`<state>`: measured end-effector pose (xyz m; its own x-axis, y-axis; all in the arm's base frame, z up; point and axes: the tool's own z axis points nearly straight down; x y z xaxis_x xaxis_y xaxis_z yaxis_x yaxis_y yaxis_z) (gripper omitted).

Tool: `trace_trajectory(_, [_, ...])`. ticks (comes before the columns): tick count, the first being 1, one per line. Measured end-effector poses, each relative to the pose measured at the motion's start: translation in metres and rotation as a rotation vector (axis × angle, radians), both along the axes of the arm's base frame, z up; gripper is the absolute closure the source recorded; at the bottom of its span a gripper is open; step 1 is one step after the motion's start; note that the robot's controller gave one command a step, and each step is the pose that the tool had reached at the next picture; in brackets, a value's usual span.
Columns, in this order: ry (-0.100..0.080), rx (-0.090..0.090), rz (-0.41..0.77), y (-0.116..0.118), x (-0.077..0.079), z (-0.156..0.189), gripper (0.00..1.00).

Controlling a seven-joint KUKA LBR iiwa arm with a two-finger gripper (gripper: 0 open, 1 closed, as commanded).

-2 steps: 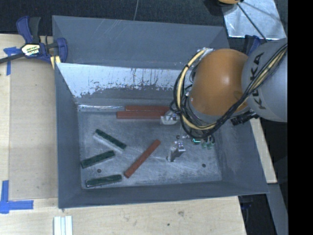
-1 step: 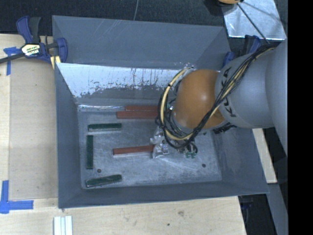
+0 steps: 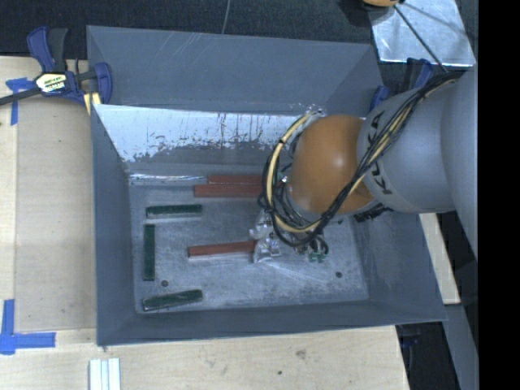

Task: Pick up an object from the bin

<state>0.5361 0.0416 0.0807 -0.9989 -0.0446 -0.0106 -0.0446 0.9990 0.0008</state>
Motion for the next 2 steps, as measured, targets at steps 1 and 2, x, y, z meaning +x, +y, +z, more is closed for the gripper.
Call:
trace_trajectory(1, [0.002,-0.002,0.041,-0.0020,0.0203,0.1646,1.00])
trace_trajectory(2, [0.005,-0.002,0.041,-0.0020,0.0196,0.1631,1.00])
